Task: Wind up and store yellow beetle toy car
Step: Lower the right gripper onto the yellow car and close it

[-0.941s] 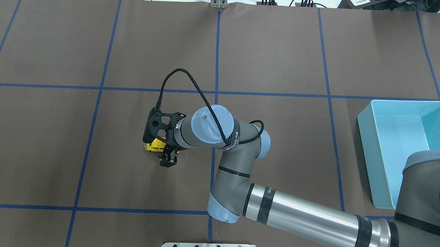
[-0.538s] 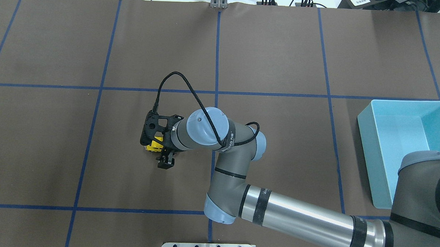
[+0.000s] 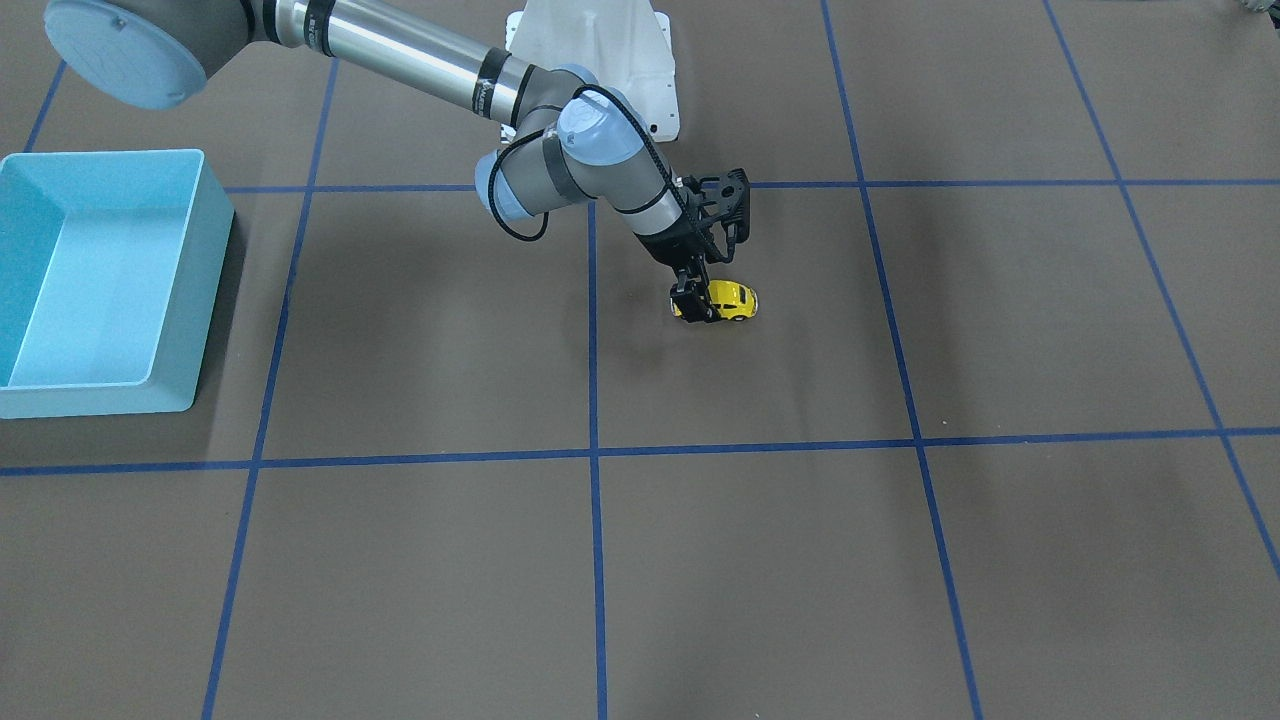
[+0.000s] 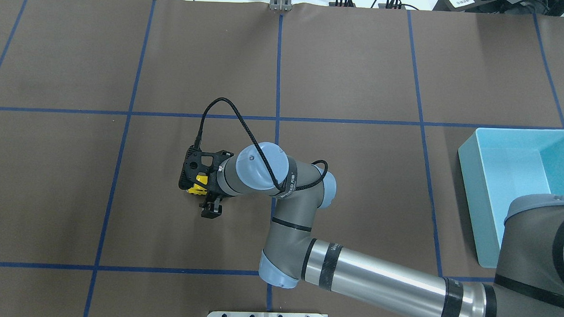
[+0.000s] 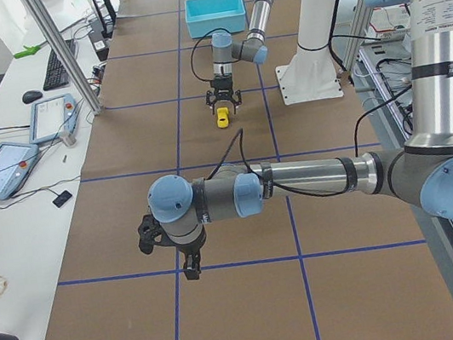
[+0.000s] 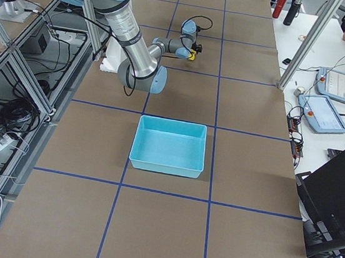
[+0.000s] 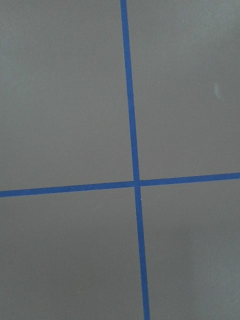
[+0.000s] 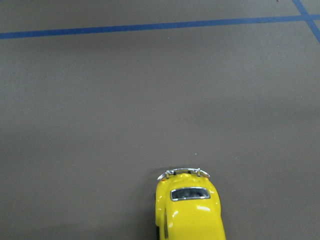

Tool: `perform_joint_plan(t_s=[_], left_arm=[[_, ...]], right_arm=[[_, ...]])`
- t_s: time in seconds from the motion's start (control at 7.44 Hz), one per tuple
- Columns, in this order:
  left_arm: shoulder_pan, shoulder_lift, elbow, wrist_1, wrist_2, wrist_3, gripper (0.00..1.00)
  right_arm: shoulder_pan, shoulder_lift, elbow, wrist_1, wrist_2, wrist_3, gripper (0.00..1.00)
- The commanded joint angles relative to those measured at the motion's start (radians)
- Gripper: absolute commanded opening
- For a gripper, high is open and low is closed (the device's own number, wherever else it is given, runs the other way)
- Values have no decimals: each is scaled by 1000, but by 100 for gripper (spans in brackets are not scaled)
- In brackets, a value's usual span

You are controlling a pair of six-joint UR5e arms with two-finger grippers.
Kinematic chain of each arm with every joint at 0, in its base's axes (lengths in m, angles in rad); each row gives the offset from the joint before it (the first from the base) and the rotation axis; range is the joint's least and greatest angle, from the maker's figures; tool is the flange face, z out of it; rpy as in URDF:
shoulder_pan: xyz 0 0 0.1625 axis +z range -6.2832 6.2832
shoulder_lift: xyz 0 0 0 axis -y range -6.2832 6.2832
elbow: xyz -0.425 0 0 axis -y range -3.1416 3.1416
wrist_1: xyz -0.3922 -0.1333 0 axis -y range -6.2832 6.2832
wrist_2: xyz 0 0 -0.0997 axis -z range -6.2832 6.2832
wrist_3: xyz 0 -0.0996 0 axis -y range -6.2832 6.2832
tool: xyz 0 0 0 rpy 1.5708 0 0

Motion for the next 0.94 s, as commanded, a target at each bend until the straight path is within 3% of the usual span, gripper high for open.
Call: perform_joint_plan(t_s=[0.0,0.13,0.4,0.54,0.81], left_arm=[[0,0,-2,0,-1,0,100],[0,1,-2,0,-1,0,100],[2,-6,-2,0,-1,-1,100],[2,-6,-4,0,-3,-1,100],[2,-6,-4,0,-1,-1,100]], right_arm=[[-1,10,-17,8,-5,0,89],[-3,10,-15,8,-5,0,69],[-4,10,-9,10,-6,3,5],[-3,13,12,8,-9,5,0],[37,25,78,-2,-14,40,0]])
